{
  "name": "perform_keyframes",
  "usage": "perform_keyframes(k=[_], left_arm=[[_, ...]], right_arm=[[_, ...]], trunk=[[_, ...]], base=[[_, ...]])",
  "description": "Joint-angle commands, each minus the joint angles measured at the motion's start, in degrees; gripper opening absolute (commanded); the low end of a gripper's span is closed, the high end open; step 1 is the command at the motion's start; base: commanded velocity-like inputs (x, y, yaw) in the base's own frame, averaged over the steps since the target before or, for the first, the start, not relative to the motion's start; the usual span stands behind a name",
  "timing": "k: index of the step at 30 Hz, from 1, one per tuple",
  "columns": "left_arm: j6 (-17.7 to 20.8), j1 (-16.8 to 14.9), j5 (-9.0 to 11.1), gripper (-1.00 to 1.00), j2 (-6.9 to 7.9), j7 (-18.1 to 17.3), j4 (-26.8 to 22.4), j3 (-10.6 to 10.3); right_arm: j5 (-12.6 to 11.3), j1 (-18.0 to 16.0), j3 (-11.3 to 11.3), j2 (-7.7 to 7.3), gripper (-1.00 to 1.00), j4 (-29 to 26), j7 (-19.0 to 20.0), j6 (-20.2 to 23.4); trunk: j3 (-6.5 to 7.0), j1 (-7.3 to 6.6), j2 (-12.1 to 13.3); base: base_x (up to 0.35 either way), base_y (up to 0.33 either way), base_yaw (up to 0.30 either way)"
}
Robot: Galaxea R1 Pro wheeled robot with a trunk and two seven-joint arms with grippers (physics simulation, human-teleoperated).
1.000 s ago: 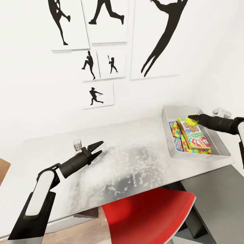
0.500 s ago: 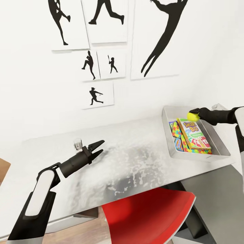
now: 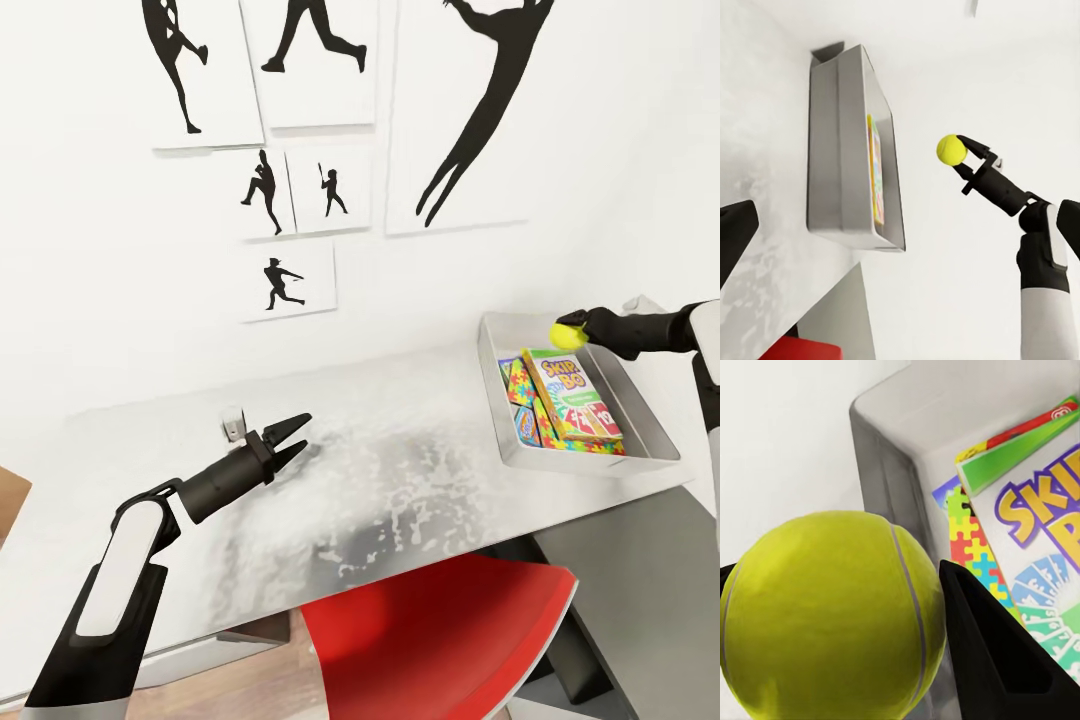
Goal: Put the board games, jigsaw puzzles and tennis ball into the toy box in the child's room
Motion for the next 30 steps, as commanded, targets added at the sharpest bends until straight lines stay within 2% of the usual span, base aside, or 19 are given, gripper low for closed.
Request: perform_keyframes(k=[1, 15, 30], left_arm=[[0.3, 0.0, -0.3, 1.00, -0.01, -0.4, 0.0, 0.1], [0.2, -0.1, -0.3, 1.00, -0.01, -0.4, 0.0, 0.0], [0.2, -0.1, -0.3, 1.00, 0.00, -0.4, 0.0, 0.0]], right_arm=[[-0.8, -0.2, 0.0, 0.02, -1.00, 0.3, -0.7, 0.2], [-0.5, -0.7, 0.2, -0.01, -1.00, 6.7, -0.9, 0.2], [3.4, 0.2, 0.4, 0.24, -1.00, 9.5, -0.8, 0.0]], trunk=[[-0.09, 0.03, -0.1], [-0.09, 0.03, -0.1], [-0.09, 0.03, -0.1]], base=[[0.000, 0.000, 0.000], [0.000, 0.000, 0.000], [0.000, 0.000, 0.000]])
